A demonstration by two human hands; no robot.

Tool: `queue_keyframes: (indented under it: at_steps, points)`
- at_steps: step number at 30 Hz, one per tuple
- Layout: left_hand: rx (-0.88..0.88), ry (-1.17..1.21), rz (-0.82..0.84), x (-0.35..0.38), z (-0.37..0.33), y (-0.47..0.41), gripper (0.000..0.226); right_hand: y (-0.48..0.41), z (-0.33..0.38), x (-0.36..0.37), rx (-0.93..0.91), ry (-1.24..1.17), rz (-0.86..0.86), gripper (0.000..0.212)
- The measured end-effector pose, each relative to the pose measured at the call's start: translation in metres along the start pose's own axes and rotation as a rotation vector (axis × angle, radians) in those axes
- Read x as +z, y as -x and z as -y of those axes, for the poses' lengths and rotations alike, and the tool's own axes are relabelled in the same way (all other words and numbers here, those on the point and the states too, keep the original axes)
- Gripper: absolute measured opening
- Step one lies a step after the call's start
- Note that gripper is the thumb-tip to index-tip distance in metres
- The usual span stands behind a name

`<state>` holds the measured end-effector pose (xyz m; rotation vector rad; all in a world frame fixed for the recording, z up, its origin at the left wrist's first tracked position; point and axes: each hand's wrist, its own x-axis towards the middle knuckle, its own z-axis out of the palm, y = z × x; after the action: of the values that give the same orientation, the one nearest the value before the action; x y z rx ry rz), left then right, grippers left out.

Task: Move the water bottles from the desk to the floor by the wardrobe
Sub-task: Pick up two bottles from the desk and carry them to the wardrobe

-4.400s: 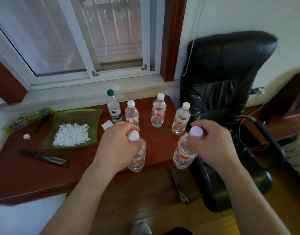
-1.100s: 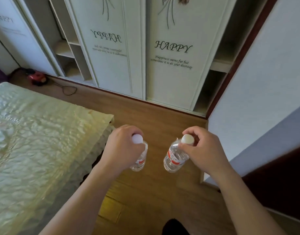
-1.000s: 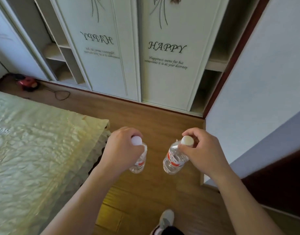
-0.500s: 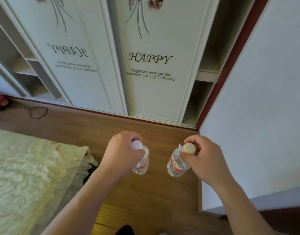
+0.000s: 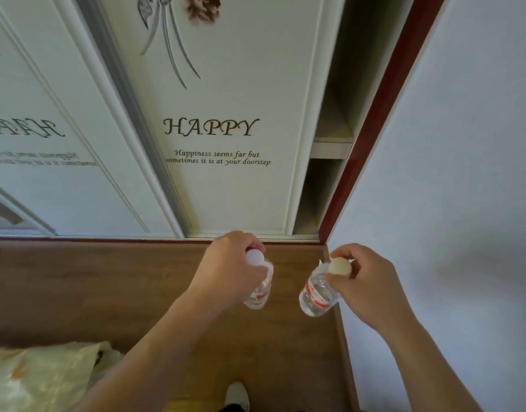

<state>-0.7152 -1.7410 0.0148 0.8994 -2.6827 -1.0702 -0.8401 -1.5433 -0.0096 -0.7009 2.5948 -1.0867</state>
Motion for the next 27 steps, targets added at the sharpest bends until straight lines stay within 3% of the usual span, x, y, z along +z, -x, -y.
queue_keyframes:
  at_steps: [6, 16, 27]
  points:
    - [0.055, -0.019, 0.082, 0.003, -0.01, -0.092, 0.018, -0.075, -0.003, 0.005, 0.063, -0.015, -0.015, 0.022]
    - [-0.034, -0.024, 0.109, 0.056, -0.013, -0.214, 0.02, -0.2, -0.058, 0.027, 0.092, -0.054, 0.022, 0.022]
    - [-0.016, -0.019, 0.112, 0.17, 0.06, -0.326, 0.026, -0.317, -0.169, 0.105, 0.133, -0.031, 0.074, 0.029]
